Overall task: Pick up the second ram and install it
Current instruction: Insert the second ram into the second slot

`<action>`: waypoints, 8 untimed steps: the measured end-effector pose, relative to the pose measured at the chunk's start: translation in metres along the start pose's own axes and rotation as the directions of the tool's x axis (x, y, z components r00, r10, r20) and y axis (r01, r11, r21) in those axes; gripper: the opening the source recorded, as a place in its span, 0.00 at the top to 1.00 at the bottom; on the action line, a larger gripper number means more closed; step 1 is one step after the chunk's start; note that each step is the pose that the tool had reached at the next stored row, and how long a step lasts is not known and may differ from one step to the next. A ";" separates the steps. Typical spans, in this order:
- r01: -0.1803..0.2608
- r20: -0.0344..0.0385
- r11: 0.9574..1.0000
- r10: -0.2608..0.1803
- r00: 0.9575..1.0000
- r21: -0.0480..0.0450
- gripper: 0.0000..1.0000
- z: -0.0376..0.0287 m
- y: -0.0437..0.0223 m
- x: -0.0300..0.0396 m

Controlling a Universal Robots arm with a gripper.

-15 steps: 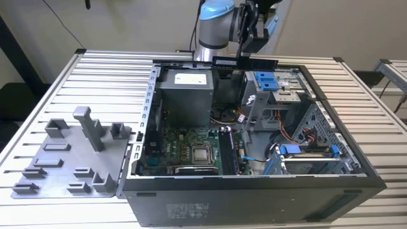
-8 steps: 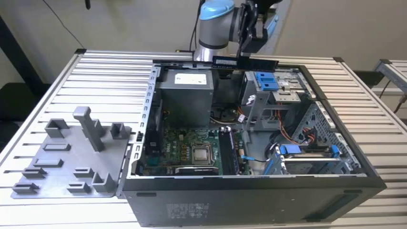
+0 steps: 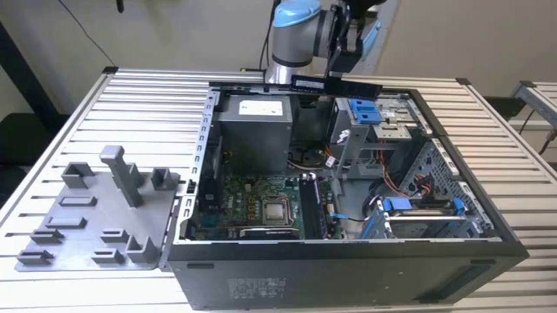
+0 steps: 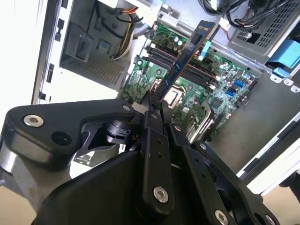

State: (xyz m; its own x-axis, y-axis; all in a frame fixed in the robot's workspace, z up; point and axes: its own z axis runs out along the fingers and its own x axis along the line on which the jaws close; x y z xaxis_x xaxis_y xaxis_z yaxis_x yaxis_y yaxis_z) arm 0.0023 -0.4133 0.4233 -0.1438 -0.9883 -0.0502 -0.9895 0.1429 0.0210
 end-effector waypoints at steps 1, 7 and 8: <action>-0.008 0.000 1.000 0.008 1.000 0.000 0.86 0.0000 0.0000 0.0000; -0.059 0.001 0.998 0.059 0.998 0.003 0.86 0.0001 0.0000 0.0000; -0.067 0.002 0.998 0.067 0.998 0.003 0.86 0.0001 0.0000 0.0000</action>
State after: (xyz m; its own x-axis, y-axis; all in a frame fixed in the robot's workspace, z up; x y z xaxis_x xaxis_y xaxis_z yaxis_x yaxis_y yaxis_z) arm 0.0023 -0.4133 0.4232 -0.2102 -0.9764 -0.0501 -0.9776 0.2094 0.0210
